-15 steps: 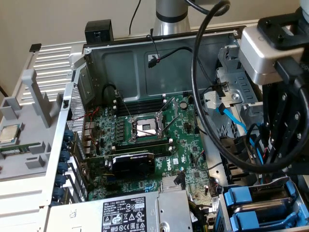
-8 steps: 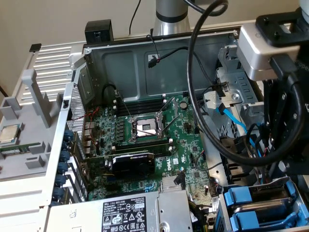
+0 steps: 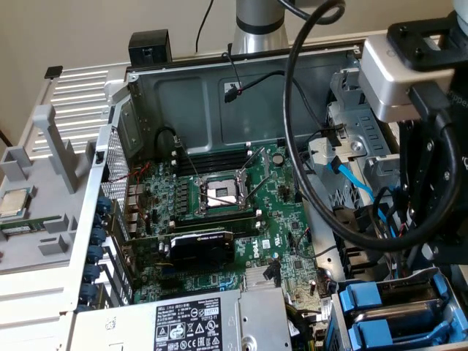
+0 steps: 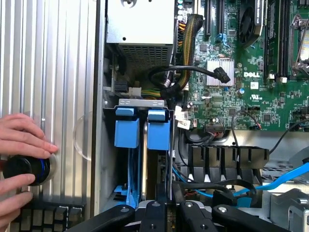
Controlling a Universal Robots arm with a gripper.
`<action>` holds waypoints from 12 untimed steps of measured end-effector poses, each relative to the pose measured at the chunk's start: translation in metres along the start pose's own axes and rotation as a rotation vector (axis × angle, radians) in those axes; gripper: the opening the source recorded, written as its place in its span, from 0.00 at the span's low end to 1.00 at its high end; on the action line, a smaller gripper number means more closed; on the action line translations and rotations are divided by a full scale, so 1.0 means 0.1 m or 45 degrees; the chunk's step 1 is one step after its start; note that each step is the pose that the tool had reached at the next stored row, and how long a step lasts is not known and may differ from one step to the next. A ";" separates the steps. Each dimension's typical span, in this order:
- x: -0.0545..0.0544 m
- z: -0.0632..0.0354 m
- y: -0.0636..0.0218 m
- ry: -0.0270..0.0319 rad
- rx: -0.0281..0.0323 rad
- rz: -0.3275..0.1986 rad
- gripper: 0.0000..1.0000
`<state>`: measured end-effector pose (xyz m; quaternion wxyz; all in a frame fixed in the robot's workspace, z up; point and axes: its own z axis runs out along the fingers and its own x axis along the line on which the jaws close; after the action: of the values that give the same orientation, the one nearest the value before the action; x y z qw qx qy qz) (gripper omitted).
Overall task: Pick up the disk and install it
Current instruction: 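Insert the second disk wire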
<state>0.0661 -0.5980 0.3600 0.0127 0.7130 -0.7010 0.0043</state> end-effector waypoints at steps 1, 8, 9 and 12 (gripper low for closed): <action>0.00 0.000 0.000 0.0000 0.0000 0.000 0.17; -0.06 -0.001 -0.001 0.0107 -0.0001 0.000 0.17; -0.07 -0.002 -0.001 0.0172 -0.0003 0.000 0.17; -0.09 -0.002 -0.002 0.0318 -0.0007 0.001 0.17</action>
<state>0.0661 -0.5887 0.3599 0.0217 0.7126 -0.7012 0.0130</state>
